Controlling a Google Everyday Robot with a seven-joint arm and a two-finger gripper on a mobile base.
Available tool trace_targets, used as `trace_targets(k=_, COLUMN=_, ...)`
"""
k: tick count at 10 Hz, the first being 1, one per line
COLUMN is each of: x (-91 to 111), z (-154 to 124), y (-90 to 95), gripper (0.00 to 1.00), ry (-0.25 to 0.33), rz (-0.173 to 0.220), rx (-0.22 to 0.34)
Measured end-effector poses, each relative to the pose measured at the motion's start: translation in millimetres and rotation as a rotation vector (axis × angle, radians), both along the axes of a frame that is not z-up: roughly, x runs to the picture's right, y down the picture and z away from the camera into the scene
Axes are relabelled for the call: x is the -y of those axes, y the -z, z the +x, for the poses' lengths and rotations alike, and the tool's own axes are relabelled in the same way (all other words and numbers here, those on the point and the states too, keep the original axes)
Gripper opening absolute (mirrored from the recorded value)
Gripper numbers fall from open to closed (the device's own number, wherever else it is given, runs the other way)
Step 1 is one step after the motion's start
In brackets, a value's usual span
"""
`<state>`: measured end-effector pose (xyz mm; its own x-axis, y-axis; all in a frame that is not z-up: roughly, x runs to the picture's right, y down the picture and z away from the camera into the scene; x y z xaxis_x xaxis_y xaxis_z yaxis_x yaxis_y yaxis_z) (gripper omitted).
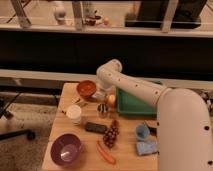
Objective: Place towel in red bowl
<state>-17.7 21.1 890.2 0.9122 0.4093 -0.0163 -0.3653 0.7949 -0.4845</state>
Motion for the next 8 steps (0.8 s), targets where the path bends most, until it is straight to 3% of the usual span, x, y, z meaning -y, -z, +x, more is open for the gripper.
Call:
trace_targets(k=5, x=26.7, z=-4.2, y=44.4, gripper=0.16, ry=0.004, rz=0.055, rx=0.026)
trace_targets(k=8, x=28.8, z=-19.0, y=60.6, gripper=0.16, ry=0.023, rz=0.073, rx=0.045)
